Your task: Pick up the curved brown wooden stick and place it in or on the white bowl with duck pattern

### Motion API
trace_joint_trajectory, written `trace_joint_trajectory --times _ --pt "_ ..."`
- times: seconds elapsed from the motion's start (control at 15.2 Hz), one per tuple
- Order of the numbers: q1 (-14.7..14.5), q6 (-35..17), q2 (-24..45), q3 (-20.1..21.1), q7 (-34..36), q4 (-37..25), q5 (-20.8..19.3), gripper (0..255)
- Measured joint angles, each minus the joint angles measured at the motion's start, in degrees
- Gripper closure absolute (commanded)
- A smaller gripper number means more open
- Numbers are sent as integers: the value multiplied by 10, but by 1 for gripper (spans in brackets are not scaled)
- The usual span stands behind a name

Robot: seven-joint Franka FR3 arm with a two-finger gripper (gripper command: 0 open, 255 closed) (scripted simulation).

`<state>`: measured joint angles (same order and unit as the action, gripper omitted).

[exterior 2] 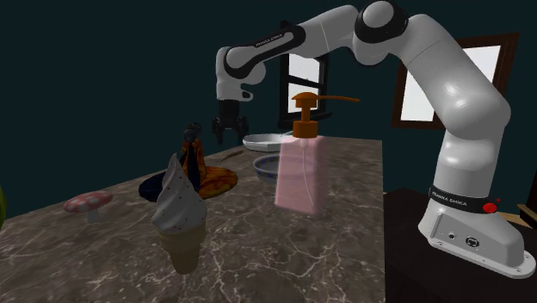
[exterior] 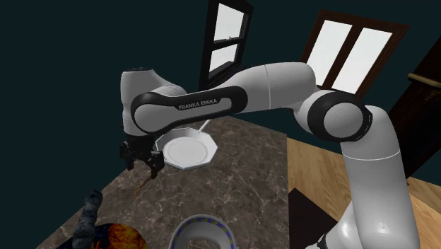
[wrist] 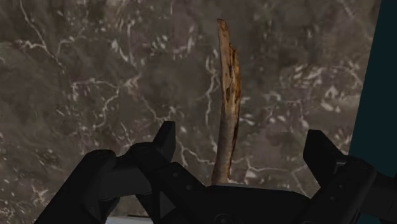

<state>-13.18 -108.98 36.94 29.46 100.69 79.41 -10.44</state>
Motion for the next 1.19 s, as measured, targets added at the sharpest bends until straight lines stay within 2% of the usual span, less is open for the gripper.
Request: trace_joint_trajectory --times 0.33,0.66,0.73,1.19 --pt "-2 -27 10 -3 4 17 -5 0" --pt "-2 -30 10 -3 5 20 -5 0" --pt "-2 -30 10 -3 5 20 -5 255" --pt "-2 -30 10 -3 5 20 -5 255"
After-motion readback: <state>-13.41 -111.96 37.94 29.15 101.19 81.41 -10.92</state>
